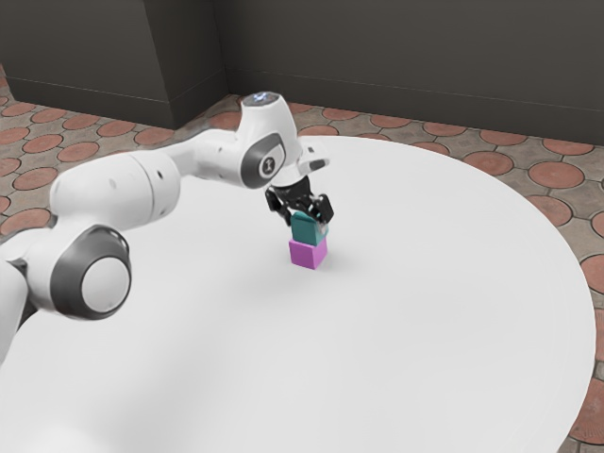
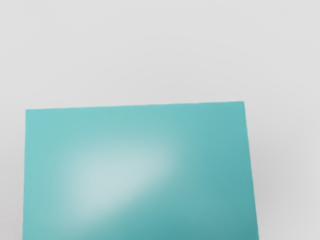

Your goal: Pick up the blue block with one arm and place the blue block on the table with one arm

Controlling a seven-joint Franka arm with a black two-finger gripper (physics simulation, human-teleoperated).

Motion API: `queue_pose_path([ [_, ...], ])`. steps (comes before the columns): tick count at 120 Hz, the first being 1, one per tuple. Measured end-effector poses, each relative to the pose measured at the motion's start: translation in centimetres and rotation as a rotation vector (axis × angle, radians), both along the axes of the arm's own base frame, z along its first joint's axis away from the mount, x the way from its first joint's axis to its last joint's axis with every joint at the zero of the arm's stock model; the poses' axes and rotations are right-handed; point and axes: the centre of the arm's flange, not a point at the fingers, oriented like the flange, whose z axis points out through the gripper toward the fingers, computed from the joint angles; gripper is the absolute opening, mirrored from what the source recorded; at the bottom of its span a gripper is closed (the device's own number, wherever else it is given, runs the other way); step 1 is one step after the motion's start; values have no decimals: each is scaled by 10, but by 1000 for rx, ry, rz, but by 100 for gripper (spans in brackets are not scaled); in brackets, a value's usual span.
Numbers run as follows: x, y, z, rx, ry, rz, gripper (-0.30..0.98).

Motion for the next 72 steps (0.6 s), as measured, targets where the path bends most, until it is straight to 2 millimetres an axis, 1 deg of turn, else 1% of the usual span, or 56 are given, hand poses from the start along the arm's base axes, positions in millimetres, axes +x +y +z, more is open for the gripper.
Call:
queue_pose_path([
  [8, 1, 1, -3, 1, -3, -1, 63],
  [24, 1, 3, -4, 3, -9, 0, 52],
  [35, 3, 5, -9, 4, -21, 2, 45],
  [47, 5, 6, -13, 5, -41, 4, 41],
  [64, 7, 13, -10, 16, -62, 13, 39],
  [72, 7, 16, -1, 23, -67, 17, 38],
])
